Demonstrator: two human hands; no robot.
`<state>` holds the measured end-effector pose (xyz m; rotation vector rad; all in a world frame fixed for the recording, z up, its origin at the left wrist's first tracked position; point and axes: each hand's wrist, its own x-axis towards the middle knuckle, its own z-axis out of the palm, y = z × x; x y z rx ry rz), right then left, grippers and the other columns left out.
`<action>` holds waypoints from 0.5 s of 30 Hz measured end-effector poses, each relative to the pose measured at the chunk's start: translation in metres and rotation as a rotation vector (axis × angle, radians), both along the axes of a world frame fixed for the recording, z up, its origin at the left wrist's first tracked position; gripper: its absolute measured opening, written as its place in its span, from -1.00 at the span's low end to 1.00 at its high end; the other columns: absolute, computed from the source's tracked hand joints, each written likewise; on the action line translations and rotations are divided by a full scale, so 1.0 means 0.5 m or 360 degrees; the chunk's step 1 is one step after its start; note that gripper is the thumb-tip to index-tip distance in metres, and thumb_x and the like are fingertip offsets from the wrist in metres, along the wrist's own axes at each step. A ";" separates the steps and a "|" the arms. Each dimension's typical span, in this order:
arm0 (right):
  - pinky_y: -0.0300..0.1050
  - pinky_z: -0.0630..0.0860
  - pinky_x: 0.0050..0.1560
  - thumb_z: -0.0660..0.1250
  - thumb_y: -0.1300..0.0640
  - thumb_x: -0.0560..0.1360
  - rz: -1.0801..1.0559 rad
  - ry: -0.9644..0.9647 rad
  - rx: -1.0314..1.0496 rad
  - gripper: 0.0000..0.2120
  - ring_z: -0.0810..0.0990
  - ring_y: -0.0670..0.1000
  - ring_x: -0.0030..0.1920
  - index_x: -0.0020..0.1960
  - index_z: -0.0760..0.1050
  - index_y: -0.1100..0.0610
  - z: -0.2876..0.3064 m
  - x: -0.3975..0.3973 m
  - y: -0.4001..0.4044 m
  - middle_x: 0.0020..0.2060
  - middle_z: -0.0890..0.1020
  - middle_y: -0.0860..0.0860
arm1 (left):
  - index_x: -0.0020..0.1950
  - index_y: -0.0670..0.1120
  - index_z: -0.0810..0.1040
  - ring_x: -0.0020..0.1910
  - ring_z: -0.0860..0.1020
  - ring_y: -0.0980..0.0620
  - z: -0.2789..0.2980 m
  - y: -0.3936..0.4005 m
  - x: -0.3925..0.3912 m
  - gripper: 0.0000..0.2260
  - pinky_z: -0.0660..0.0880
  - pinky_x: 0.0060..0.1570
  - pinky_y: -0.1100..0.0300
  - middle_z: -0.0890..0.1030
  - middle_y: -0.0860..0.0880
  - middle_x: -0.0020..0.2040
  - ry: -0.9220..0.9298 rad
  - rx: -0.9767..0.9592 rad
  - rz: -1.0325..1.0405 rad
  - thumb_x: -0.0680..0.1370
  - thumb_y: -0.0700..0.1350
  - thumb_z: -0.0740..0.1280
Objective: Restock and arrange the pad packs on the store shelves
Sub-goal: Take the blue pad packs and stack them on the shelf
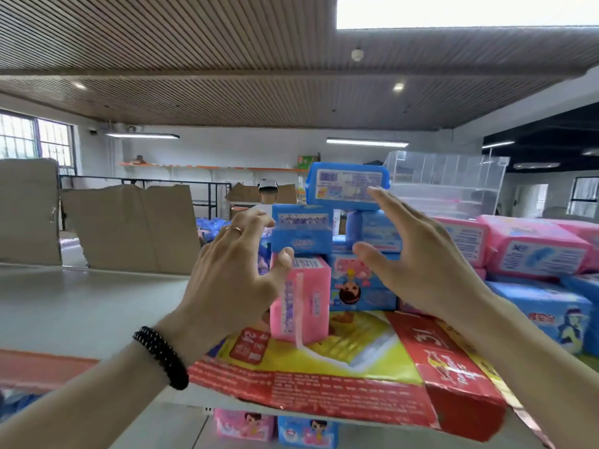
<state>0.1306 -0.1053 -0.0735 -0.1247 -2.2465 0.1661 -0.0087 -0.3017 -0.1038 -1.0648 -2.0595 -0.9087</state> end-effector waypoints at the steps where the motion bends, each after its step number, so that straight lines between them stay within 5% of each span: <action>1: -0.10 0.18 0.46 0.38 -0.11 0.53 -0.0037 -0.0006 0.0035 -0.22 0.20 -0.07 0.53 0.62 0.05 -0.06 0.021 -0.023 0.002 0.57 0.19 -0.16 | 0.37 0.04 0.38 0.30 0.43 0.08 0.005 0.000 -0.016 -0.60 0.40 0.21 0.06 0.38 0.15 0.43 -0.0018 0.0001 0.0002 0.59 0.18 0.22; 7: 0.18 0.29 0.46 0.52 0.03 0.42 -0.0353 -0.0008 0.0263 -0.09 0.16 0.10 0.54 0.60 0.08 0.07 0.124 -0.161 0.066 0.57 0.21 0.03 | 0.33 0.06 0.39 0.22 0.41 0.14 0.026 0.009 -0.079 -0.62 0.34 0.07 0.18 0.39 0.14 0.43 -0.0046 0.0010 -0.0088 0.56 0.16 0.21; 15: 0.24 0.20 0.44 0.55 0.01 0.38 -0.0659 -0.0143 0.0384 -0.05 0.17 0.12 0.52 0.59 0.06 0.02 0.117 -0.269 0.120 0.53 0.25 0.04 | 0.40 0.06 0.36 0.40 0.37 0.12 0.016 0.018 -0.083 -0.49 0.41 0.31 0.04 0.33 0.18 0.46 0.0055 -0.0045 -0.0247 0.52 0.25 0.14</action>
